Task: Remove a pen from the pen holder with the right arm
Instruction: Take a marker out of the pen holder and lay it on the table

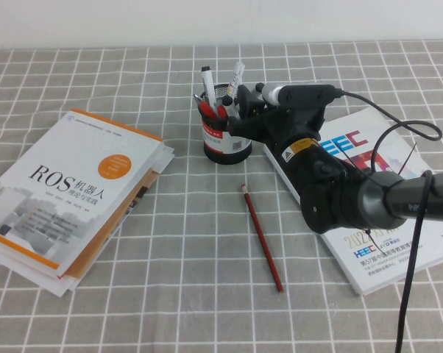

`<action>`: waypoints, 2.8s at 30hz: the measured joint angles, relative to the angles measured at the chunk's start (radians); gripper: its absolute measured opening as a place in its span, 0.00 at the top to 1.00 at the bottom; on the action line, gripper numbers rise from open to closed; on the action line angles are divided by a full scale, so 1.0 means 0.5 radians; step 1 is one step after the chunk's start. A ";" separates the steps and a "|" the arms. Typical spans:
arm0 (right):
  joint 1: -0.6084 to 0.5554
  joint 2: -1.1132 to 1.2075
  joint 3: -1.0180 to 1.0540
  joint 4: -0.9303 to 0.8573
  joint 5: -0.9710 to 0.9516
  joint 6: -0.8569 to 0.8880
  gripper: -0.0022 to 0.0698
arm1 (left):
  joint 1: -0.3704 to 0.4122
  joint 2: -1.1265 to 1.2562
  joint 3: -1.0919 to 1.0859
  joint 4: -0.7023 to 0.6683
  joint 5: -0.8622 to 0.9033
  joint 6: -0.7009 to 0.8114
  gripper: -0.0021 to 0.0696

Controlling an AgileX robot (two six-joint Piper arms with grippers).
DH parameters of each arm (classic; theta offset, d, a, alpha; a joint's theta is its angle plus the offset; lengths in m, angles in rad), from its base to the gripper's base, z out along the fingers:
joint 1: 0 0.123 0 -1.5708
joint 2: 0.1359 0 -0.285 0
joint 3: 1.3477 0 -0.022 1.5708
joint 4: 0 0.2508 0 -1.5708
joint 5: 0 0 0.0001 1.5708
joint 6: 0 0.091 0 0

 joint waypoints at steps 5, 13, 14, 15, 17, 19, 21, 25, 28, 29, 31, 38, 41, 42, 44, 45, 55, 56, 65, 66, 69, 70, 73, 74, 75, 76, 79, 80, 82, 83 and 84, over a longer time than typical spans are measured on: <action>0.000 0.000 -0.004 0.000 0.000 0.000 0.59 | 0.000 0.000 0.000 0.000 0.000 0.000 0.98; 0.000 0.000 -0.007 -0.003 0.000 0.000 0.72 | 0.000 0.000 0.000 0.000 0.000 0.000 0.98; 0.000 0.000 -0.007 -0.003 0.000 0.000 0.74 | 0.000 0.000 0.000 0.000 0.000 0.000 0.98; 0.000 0.000 -0.007 -0.003 0.000 0.000 0.77 | 0.000 0.000 0.000 0.000 0.000 0.000 0.98; 0.000 0.000 -0.007 -0.003 0.000 0.000 0.82 | 0.000 0.000 0.000 0.000 0.000 0.000 0.98; 0.000 0.000 -0.007 -0.003 0.000 0.000 0.82 | 0.000 0.000 0.000 0.000 0.000 0.000 0.98; 0.000 0.000 -0.007 -0.003 0.000 0.000 0.82 | 0.000 0.000 0.000 0.000 0.000 0.000 0.98; 0.000 0.000 -0.007 -0.003 0.000 0.000 0.82 | 0.000 0.000 0.000 0.000 0.000 0.000 0.98; 0.000 0.000 -0.007 -0.003 0.000 0.000 0.82 | 0.000 0.000 0.000 0.000 0.000 0.000 0.98; -0.001 0.000 -0.007 -0.003 0.000 0.000 0.82 | 0.000 0.000 0.000 0.000 0.000 0.000 0.98; -0.005 0.000 -0.007 -0.003 0.000 0.000 0.82 | 0.000 0.000 0.000 0.000 0.000 0.000 0.98; -0.016 0.000 -0.007 -0.003 0.000 0.000 0.82 | 0.000 0.000 0.000 0.000 0.000 0.000 0.98; -0.016 -0.004 -0.007 -0.003 0.004 0.000 0.82 | 0.000 0.000 0.000 0.000 0.000 0.000 0.98; -0.016 -0.009 -0.007 -0.003 0.015 0.000 0.82 | 0.000 0.000 0.000 0.000 0.000 0.000 0.98; -0.016 -0.039 -0.007 -0.003 0.045 -0.016 0.82 | 0.000 0.000 0.000 0.000 0.000 0.000 0.98; -0.016 -0.051 -0.007 -0.003 0.053 -0.024 0.82 | 0.000 0.000 0.000 0.000 0.000 0.000 0.98; -0.017 -0.312 -0.007 -0.133 0.251 -0.128 0.82 | 0.000 0.000 0.000 0.000 0.000 0.000 0.98; -0.017 -0.349 -0.007 -0.146 0.285 -0.154 0.82 | 0.000 0.000 0.000 0.000 0.000 0.000 0.98; -0.021 -0.722 -0.007 -0.288 0.707 -0.200 0.82 | 0.000 0.000 0.000 0.000 0.000 0.000 0.98; -0.021 -0.762 -0.007 -0.306 0.758 -0.200 0.82 | 0.000 0.000 0.000 0.000 0.000 0.000 0.98; -0.021 -0.925 -0.007 -0.356 0.958 -0.200 0.82 | 0.000 0.000 0.000 0.000 0.000 0.000 0.98; -0.021 -0.983 -0.007 -0.376 1.036 -0.200 0.82 | 0.000 0.000 0.000 0.000 0.000 0.000 0.98; -0.021 -1.156 -0.007 -0.422 1.293 -0.200 0.82 | 0.000 0.000 0.000 0.000 0.000 0.000 0.98; -0.021 -1.219 -0.007 -0.431 1.388 -0.200 0.82 | 0.000 0.000 0.000 0.000 0.000 0.000 0.98; -0.021 -1.268 -0.007 -0.436 1.467 -0.200 0.82 | 0.000 0.000 0.000 0.000 0.000 0.000 0.98; -0.017 -1.327 -0.007 -0.439 1.566 -0.200 0.82 | 0.000 0.000 0.000 0.000 0.000 0.000 0.98; -0.009 -1.475 -0.007 -0.454 1.867 -0.200 0.82 | 0.000 0.000 0.000 0.000 0.000 0.000 0.98; -0.009 -1.529 -0.007 -0.443 1.982 -0.200 0.82 | 0.000 0.000 0.000 0.000 0.000 0.000 0.98; -0.006 -1.598 -0.007 -0.428 2.217 -0.200 0.82 | 0.000 0.000 0.000 0.000 0.000 0.000 0.98; -0.006 -1.627 -0.007 -0.428 2.333 -0.200 0.82 | 0.000 0.000 0.000 0.000 0.000 0.000 0.98; -0.006 -1.645 -0.007 -0.426 2.424 -0.200 0.82 | 0.000 0.000 0.000 0.000 0.000 0.000 0.98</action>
